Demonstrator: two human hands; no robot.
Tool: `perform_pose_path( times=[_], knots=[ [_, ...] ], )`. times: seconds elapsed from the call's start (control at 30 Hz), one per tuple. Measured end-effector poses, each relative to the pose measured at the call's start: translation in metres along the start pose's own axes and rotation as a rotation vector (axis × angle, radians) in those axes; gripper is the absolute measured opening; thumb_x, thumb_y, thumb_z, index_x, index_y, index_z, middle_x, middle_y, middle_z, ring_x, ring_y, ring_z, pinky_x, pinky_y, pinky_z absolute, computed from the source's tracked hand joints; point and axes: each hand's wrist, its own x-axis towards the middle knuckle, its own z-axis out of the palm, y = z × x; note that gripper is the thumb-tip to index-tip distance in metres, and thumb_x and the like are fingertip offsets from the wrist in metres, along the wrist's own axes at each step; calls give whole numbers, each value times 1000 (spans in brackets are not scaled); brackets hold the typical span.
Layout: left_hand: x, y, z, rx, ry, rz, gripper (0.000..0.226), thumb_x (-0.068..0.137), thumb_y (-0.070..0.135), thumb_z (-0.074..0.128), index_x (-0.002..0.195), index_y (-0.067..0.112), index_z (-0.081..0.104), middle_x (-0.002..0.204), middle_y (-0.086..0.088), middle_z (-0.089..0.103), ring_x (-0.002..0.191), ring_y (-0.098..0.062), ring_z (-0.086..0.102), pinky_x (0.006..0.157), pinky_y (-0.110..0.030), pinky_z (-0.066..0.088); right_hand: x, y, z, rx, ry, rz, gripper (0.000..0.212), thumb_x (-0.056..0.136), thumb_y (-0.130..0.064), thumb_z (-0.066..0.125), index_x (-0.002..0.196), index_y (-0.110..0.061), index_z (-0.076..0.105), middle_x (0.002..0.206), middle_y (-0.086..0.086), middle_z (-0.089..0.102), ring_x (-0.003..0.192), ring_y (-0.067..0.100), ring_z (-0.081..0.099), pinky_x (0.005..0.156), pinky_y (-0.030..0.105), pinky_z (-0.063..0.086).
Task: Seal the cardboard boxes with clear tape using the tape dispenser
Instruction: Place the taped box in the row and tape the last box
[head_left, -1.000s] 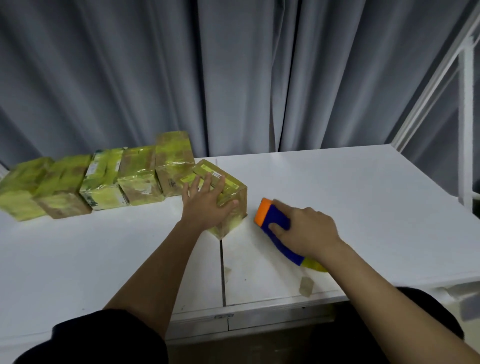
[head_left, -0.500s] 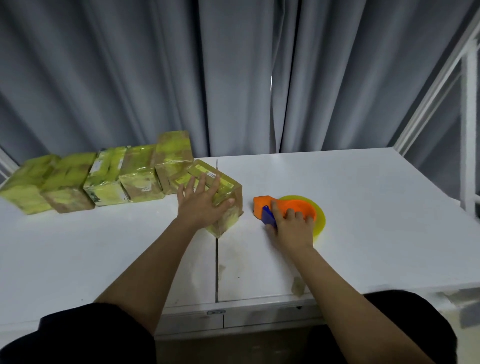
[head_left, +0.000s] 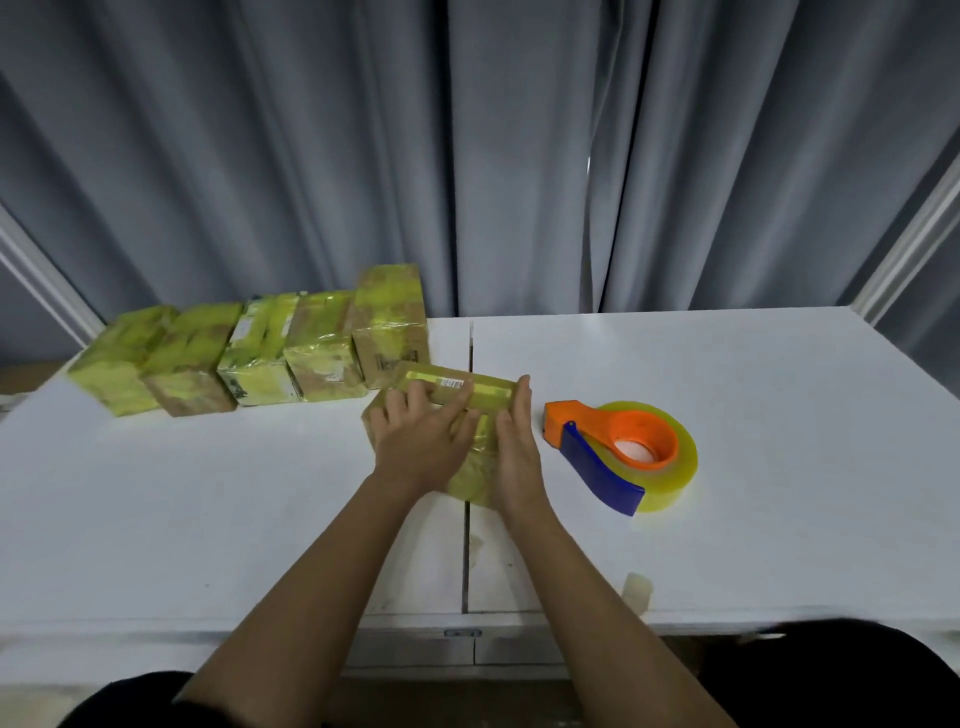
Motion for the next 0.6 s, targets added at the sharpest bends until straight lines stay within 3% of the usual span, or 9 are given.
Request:
perform_pose_path(
  times=[0.03, 0.13, 0.23, 0.3, 0.37, 0.47, 0.53, 0.6],
  knots=[
    [0, 1, -1, 2, -55, -23, 71, 77, 67, 7, 134, 49, 45, 126, -8, 47, 110, -31, 40, 96, -45, 25, 1, 3, 2, 18, 16, 14, 50, 99, -41, 39, 139, -54, 10, 160, -9, 10, 146, 11, 16, 120, 40, 19],
    [1, -1, -2, -99, -120, -96, 74, 72, 74, 11, 137, 52, 36, 134, 0, 34, 120, -26, 29, 103, -41, 18, -6, 12, 1, 21, 34, 76, 60, 102, -41, 33, 150, -36, -4, 160, -12, 5, 146, 12, 17, 118, 40, 24],
    [7, -13, -10, -315, -132, -133, 65, 82, 70, 46, 139, 38, 39, 138, -2, 29, 127, -26, 25, 106, -40, 16, -5, 19, -5, -83, -23, 146, 76, 90, -64, 30, 152, -35, -4, 159, -10, 14, 143, 12, 26, 115, 38, 31],
    [9, -23, -19, -294, -77, -155, 69, 78, 67, 58, 136, 33, 41, 136, -4, 31, 128, -25, 25, 105, -40, 18, 2, 21, -13, -113, -78, 193, 83, 84, -75, 30, 152, -39, -1, 158, -8, 21, 139, 12, 33, 113, 36, 34],
    [10, -32, -24, -233, -1, -226, 78, 72, 72, 59, 135, 30, 41, 134, -8, 34, 128, -28, 26, 105, -43, 20, 7, 21, -18, -128, -120, 212, 82, 84, -72, 30, 153, -38, 1, 157, -7, 26, 138, 12, 37, 109, 30, 37],
    [4, -40, -20, -401, -50, -366, 80, 75, 69, 60, 139, 25, 40, 135, -16, 41, 129, -36, 34, 104, -47, 30, 5, 18, -18, -174, -145, 231, 70, 94, -60, 28, 154, -35, 3, 155, -5, 30, 135, 12, 40, 99, 19, 39],
    [3, -42, -14, -483, -53, -383, 73, 81, 63, 58, 140, 25, 40, 131, -17, 45, 125, -39, 39, 102, -46, 35, 3, 9, -21, -230, -178, 222, 72, 92, -65, 26, 154, -33, 9, 154, -6, 32, 136, 13, 40, 103, 22, 38],
    [5, -44, -10, -442, -39, -370, 70, 84, 62, 53, 143, 26, 39, 129, -19, 47, 122, -41, 42, 100, -46, 38, -2, 0, -36, -361, -98, 131, 71, 91, -67, 29, 152, -29, 25, 151, -7, 38, 138, 14, 37, 112, 33, 33]
  ],
)
